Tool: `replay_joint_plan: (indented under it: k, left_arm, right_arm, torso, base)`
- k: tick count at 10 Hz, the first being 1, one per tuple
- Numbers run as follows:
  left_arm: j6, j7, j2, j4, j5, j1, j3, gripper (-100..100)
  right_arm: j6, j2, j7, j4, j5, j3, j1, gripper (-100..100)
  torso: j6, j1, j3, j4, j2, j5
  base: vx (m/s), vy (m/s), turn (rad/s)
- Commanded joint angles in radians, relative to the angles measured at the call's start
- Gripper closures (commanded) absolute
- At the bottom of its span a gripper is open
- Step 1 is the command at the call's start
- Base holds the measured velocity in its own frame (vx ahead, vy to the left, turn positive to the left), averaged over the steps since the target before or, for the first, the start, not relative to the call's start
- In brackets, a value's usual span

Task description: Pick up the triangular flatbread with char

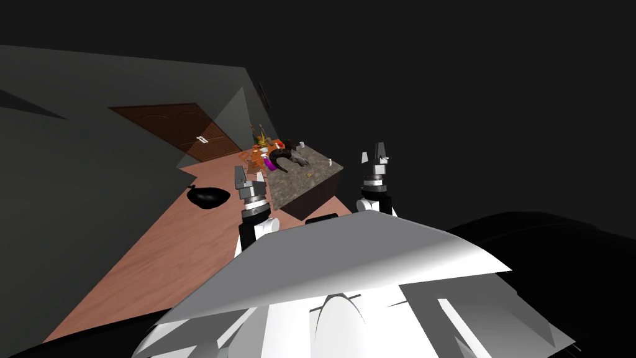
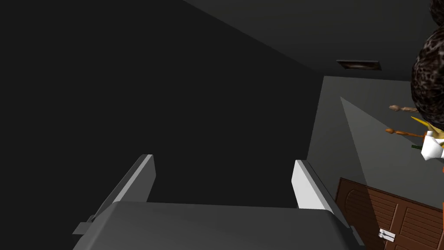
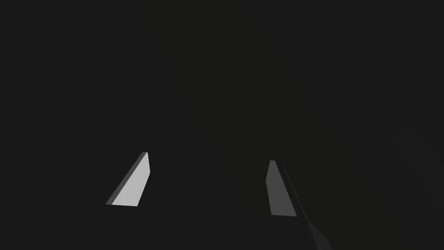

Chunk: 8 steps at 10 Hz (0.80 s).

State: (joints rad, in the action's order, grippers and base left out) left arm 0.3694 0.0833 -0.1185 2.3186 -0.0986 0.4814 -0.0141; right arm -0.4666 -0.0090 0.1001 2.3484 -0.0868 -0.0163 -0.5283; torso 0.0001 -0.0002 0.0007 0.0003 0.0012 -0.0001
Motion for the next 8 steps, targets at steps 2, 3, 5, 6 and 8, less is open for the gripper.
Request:
replay_joint_plan:
  k: [2, 3, 5, 6, 8]
  left_arm:
    - [-0.061, 0.010, -0.025, -0.006, -0.005, -0.023, 0.004, -100]
    - [-0.101, 0.017, -0.040, -0.008, -0.010, -0.041, 0.010, -100]
    - [-0.144, 0.024, -0.054, -0.011, -0.014, -0.060, 0.015, -100]
    - [-0.185, 0.031, -0.069, -0.014, -0.019, -0.080, 0.022, -100]
    - [-0.226, 0.039, -0.083, -0.017, -0.024, -0.100, 0.029, -100]
  right_arm:
    - [0.000, 0.000, 0.000, 0.000, 0.000, 0.000, 0.000, 0]
    - [0.000, 0.000, 0.000, 0.000, 0.000, 0.000, 0.000, 0]
    - [0.000, 0.000, 0.000, 0.000, 0.000, 0.000, 0.000, 0]
    - [0.000, 0.000, 0.000, 0.000, 0.000, 0.000, 0.000, 0]
    - [0.000, 0.000, 0.000, 0.000, 0.000, 0.000, 0.000, 0]
  torso:
    - [0.000, 0.000, 0.000, 0.000, 0.000, 0.000]
    - [0.000, 0.000, 0.000, 0.000, 0.000, 0.000]
    - [0.000, 0.000, 0.000, 0.000, 0.000, 0.000]
    - [0.000, 0.000, 0.000, 0.000, 0.000, 0.000]
    - [0.000, 0.000, 0.000, 0.000, 0.000, 0.000]
  base:
    - [-0.020, -0.002, -0.047]
    - [-0.015, -0.003, -0.038]
    - [-0.022, -0.002, -0.053]
    - [-0.018, -0.002, -0.047]
    - [-0.019, -0.002, -0.036]
